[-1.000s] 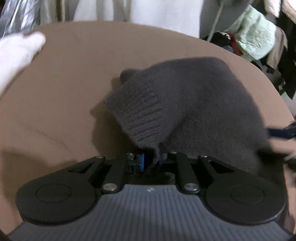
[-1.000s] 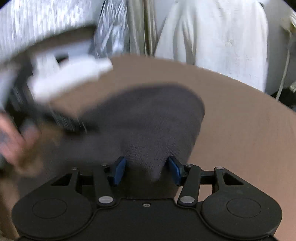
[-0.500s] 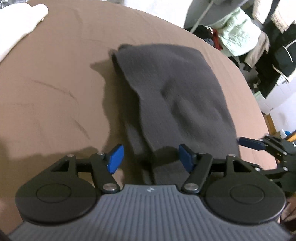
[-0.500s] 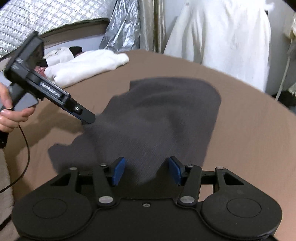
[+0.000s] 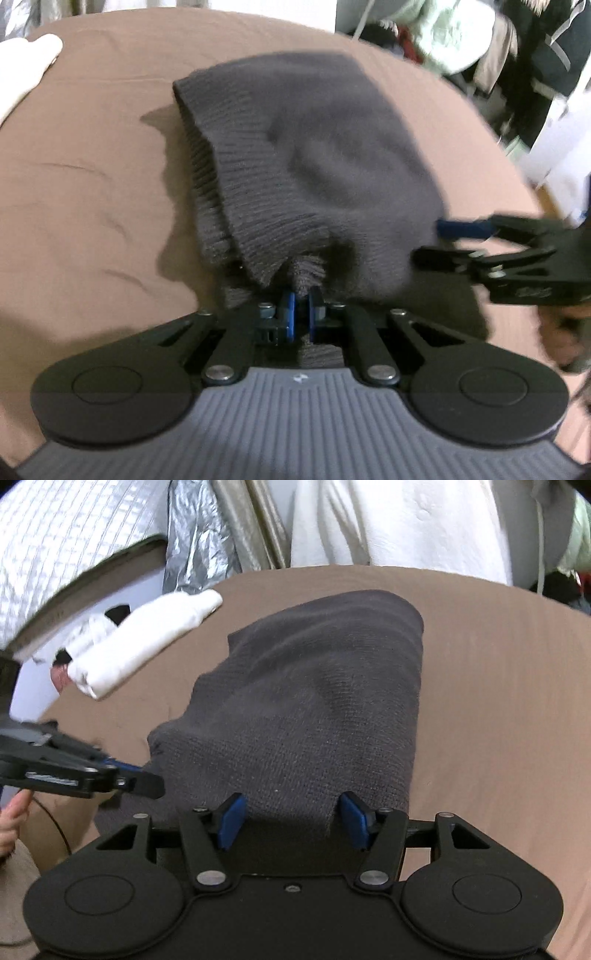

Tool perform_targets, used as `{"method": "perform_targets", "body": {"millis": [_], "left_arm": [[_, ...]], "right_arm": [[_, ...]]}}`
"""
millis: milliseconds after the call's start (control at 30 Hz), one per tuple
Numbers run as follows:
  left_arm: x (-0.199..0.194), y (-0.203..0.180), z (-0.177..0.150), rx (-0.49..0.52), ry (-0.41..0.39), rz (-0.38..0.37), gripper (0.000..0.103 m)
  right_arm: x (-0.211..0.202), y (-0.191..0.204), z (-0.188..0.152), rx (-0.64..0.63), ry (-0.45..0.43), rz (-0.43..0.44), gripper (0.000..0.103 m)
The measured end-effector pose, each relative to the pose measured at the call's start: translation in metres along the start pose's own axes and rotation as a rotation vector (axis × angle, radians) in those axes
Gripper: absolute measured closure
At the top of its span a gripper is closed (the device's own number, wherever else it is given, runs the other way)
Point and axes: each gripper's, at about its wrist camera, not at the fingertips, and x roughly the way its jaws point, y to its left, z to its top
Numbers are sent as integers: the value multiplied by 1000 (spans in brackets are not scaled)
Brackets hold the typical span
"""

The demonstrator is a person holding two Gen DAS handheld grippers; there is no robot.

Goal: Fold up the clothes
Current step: 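Press the folded sweater bundle flat with both grippers, then grasp the folded grey sweater edge with the left gripper while the right gripper grasps the opposite edge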

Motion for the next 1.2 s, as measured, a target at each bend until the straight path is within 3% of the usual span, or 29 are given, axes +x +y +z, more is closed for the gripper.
{"method": "perform_targets", "body": {"millis": [67, 167, 333, 467, 533, 667, 800, 933, 1000, 1100, 1200], "left_arm": [[-18, 0, -3, -14, -40, -20, 97], [-30, 5, -14, -24, -24, -27, 97], [1, 27, -40, -103, 139, 42, 97], [-14, 18, -28, -60, 102, 63, 91], [-18, 14, -26, -42, 102, 98, 83], [-33, 16, -22, -50, 64, 144, 82], [-52, 28, -11, -73, -14, 160, 79], [-68, 20, 8, -35, -97, 163, 57], [-63, 12, 18, -9, -112, 144, 56], [-36, 3, 24, -4, -61, 109, 56], [15, 13, 11, -46, 90, 138, 56]], "right_arm": [[-5, 0, 2, 10, -2, 24, 40], [-10, 0, -1, -40, 2, 106, 40], [4, 9, -28, -123, 124, 126, 39], [0, 26, -38, -255, 179, 121, 30], [0, 28, -43, -313, 203, 109, 27], [2, 16, -58, -257, 260, 96, 27], [-19, 19, -50, -251, 211, 136, 28], [-53, 14, -23, -194, 81, 246, 27], [-63, 12, -12, -155, 6, 315, 27], [-47, 16, -11, -108, -59, 281, 26], [-4, 25, -23, -119, 73, 186, 26]]}}
